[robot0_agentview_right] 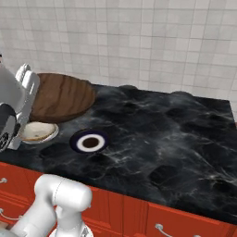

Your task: Move the bowls from the cabinet to the plates on the dining table.

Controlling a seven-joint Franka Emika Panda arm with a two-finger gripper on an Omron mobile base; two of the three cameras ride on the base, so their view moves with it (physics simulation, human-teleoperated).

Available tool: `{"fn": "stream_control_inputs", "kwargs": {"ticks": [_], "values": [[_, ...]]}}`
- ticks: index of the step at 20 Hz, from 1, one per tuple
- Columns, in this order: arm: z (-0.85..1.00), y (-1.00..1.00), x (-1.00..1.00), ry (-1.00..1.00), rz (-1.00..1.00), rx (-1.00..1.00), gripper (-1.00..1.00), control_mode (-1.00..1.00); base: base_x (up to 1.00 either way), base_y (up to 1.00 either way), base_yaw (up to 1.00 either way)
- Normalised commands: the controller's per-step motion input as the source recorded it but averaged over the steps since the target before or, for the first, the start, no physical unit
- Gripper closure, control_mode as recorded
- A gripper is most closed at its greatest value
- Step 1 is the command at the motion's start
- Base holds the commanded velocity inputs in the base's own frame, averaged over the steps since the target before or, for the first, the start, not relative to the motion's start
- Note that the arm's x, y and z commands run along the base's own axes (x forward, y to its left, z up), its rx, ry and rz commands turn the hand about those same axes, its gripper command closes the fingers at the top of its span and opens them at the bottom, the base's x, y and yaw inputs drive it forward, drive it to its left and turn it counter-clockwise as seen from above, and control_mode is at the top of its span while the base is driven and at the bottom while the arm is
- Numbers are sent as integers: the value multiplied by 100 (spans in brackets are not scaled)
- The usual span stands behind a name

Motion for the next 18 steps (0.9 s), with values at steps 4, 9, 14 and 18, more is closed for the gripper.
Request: {"fn": "stream_control_inputs", "kwargs": {"ticks": [4, 9, 14, 18], "values": [[0, -2, 5, 0, 47, -6, 100, -100, 0, 0, 0], [0, 0, 0, -4, 48, -9, 100, -100, 0, 0, 0], [-2, 0, 0, -7, 45, -20, 100, -100, 0, 0, 0], [-10, -8, 14, -13, 38, -17, 100, -100, 0, 0, 0]]}}
